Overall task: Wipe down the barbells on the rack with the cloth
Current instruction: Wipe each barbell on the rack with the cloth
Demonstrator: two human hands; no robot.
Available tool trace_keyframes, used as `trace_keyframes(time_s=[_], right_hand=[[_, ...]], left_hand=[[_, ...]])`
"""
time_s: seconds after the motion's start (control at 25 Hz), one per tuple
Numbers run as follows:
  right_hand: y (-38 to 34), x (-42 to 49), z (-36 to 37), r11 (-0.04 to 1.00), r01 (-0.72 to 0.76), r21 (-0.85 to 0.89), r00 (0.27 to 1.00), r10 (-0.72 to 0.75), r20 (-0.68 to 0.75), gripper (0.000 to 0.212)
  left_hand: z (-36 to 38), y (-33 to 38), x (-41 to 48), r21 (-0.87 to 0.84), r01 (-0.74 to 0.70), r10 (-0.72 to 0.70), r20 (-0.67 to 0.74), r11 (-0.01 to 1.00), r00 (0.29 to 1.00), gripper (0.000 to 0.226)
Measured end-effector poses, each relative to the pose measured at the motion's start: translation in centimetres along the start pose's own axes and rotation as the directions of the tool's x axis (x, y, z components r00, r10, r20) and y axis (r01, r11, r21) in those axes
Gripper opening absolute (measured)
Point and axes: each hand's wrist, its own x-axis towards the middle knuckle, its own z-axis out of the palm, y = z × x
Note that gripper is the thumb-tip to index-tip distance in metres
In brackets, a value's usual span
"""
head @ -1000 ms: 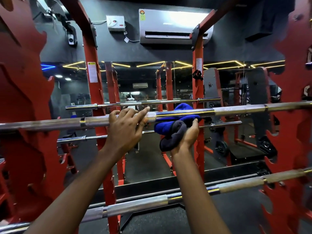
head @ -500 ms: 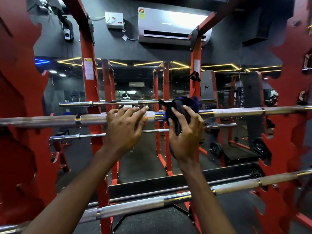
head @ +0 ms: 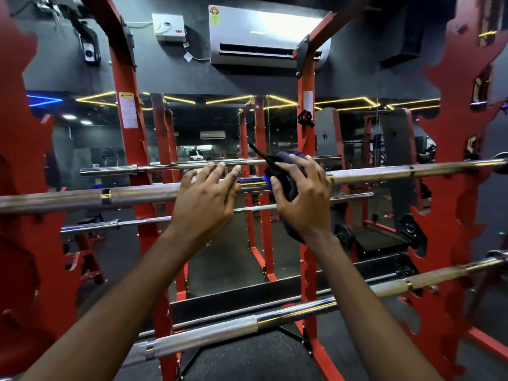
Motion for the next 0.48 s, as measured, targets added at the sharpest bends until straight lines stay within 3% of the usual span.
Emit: trace_keyframes(time_s=[0.08, 0.16, 0.24, 0.28, 0.4, 0.48], right_hand=[[2.5, 0.3, -0.5, 0.999, -0.033, 0.01, 0.993, 0.034, -0.112, 0.035], [4.6, 0.4, -0.8, 0.982, -0.185, 0.034, 0.954, 0.188, -0.236, 0.035], [3.8, 0.0, 0.1, 0.957, -0.287, 0.038, 0.918, 0.287, -0.273, 0.036], [3.0, -0.5, 0.6, 0.961, -0.274, 0.031, 0.928, 0.273, -0.254, 0.037], [2.6, -2.4, 1.6, 0.998, -0.055, 0.01, 0.985, 0.056, -0.163, 0.039], [3.9, -2.6, 1.6, 0.996, -0.071, 0.058, 0.971, 0.082, -0.224, 0.04]], left_hand=[[-0.1, 0.8, 1.4, -0.026, -0.063, 0.065, 0.042, 0.998, 0.997, 0.059], [-0.1, 1.1, 2.7, -0.04, -0.123, 0.126, 0.08, 0.992, 0.989, 0.062], [0.2, 1.3, 3.7, -0.043, -0.178, 0.181, 0.101, 0.983, 0.978, 0.064], [0.3, 1.4, 4.0, -0.046, -0.188, 0.192, 0.104, 0.981, 0.976, 0.064], [0.6, 1.9, 4.0, -0.036, -0.186, 0.188, 0.064, 0.982, 0.98, 0.062], [0.5, 2.0, 3.7, -0.034, -0.196, 0.198, 0.065, 0.98, 0.978, 0.059]])
